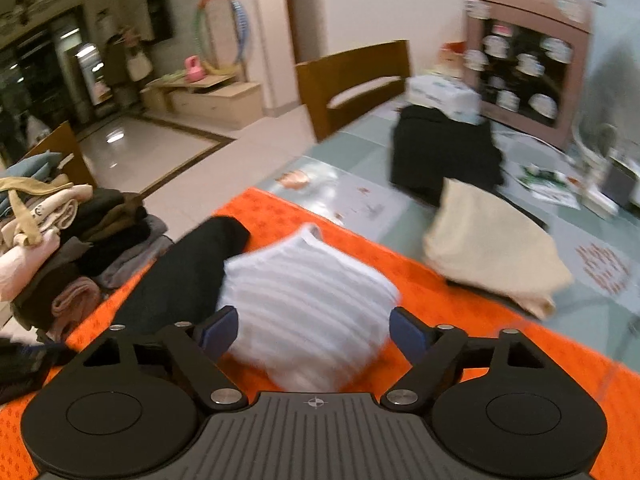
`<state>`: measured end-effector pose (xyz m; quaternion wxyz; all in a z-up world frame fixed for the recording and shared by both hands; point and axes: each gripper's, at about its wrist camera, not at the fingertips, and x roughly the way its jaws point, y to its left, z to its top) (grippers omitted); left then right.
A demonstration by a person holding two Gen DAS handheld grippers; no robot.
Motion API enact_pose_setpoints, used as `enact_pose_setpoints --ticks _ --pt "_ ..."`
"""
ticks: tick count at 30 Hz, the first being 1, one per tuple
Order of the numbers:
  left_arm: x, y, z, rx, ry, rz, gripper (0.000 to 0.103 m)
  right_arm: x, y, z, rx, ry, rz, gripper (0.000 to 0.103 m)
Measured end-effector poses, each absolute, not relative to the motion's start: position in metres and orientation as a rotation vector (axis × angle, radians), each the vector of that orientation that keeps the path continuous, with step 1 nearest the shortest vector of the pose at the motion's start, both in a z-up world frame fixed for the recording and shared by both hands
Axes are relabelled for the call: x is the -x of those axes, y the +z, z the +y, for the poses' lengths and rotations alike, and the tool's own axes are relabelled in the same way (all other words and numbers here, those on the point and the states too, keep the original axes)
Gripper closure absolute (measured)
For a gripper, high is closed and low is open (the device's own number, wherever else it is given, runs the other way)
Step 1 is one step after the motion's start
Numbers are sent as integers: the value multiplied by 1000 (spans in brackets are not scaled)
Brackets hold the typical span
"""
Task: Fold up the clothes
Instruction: 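Reach both grippers to the black garment and striped tank top pile, then grasp the striped tank top with the right gripper and lift it off the pile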
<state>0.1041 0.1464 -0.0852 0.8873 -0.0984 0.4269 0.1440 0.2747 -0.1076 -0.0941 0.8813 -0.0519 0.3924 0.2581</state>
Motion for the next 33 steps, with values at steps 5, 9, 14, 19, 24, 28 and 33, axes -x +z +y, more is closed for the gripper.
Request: enact_pose_setpoints --ticks 5,9,14,19,24,28,33 --pt "-89 -79 141 224 294 907 85 -324 -103 -83 100 564 870 25" --pt "-85 -73 140 232 294 903 84 -355 -113 -67 58 576 930 37" --pt "-84 -69 139 220 295 889 81 -375 -121 -47 34 593 974 40" --pt "-82 -69 138 226 291 888 81 -384 -130 -39 91 544 1024 81" --pt "-79 -66 138 228 284 871 81 -370 -108 -62 19 539 964 94" --pt "-76 -58 141 226 281 844 79 -333 -67 -93 -39 566 865 94" --pt "-76 -41 143 225 262 792 67 -264 -14 -135 -65 595 753 94"
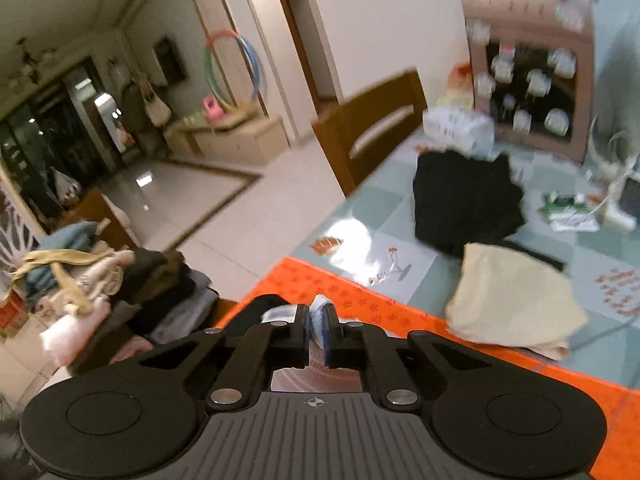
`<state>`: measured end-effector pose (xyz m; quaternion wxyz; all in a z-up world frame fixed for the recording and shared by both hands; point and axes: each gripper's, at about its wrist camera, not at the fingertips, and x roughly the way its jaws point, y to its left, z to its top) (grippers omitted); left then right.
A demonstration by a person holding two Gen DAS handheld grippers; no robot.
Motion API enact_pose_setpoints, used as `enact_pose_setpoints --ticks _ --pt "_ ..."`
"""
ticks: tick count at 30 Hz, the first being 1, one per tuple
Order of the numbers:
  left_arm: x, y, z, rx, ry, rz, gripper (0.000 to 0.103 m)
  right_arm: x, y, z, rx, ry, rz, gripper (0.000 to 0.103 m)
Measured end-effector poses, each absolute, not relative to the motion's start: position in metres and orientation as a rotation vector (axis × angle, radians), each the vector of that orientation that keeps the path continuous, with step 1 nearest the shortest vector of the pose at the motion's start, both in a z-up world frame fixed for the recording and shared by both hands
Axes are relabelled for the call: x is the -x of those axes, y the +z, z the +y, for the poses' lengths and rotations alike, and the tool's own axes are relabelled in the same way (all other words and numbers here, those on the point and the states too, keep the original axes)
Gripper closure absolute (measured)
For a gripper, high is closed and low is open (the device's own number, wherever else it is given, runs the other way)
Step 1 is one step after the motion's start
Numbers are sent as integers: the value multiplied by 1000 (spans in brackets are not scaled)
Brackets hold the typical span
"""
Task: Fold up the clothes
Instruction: 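Grasp the striped tank top with the right gripper and lift it off the pile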
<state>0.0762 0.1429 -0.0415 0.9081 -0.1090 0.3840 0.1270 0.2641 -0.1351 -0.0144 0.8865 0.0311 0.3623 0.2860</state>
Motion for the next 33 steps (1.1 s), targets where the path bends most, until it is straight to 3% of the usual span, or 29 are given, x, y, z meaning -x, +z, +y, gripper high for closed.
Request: enact_pose_setpoints --ticks 9,17,22,33 --pt "-79 -4 112 207 103 716 55 -164 80 -214 -89 507 566 95" --pt "-72 14 60 151 -58 680 54 -123 121 -269 -40 285 460 95" --pt "-60 14 40 106 -118 684 54 -84 91 -277 -36 208 502 95" --pt "-24 -2 16 22 -210 760 54 10 -40 -242 -94 258 802 94"
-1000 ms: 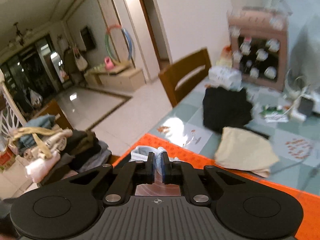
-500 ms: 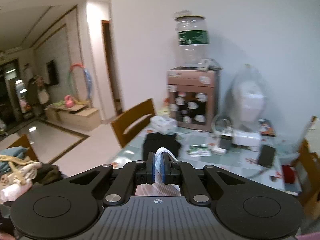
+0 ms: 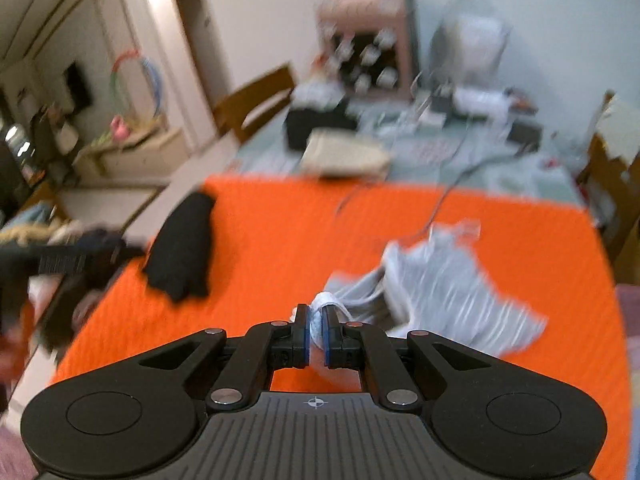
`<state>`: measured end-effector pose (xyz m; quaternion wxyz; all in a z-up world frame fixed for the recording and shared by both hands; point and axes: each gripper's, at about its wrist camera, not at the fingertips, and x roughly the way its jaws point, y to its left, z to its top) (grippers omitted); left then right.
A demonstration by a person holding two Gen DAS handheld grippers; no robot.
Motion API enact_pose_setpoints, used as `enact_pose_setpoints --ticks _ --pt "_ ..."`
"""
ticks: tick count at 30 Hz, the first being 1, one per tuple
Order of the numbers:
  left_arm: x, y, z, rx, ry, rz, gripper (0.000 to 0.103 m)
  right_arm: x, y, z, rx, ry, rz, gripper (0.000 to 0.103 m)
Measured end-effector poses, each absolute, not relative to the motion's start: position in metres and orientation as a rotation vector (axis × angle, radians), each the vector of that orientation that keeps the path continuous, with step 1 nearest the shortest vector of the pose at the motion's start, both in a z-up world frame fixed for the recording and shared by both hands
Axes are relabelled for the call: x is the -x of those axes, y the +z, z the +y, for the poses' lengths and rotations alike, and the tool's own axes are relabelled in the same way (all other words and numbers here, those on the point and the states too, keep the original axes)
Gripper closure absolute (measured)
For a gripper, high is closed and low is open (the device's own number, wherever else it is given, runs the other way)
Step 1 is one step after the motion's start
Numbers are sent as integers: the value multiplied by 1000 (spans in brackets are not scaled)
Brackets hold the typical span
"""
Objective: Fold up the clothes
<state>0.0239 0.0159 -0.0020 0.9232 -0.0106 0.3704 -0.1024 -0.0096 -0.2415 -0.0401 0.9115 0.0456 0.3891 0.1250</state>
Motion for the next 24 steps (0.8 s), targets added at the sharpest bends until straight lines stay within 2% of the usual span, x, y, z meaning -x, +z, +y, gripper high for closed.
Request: enact_pose_setpoints --ticks 6,13,20,24 --pt "-10 -17 -1 -5 -258 814 52 35 -69 -220 -51 323 888 93" --pt "5 -29 -9 -5 -258 849 52 41 -47 -229 13 337 861 88" --pt "15 -27 -3 29 -209 850 49 -12 -36 -246 84 285 834 71" --pt "21 -24 2 49 -177 845 49 -51 -49 -248 114 246 860 70"
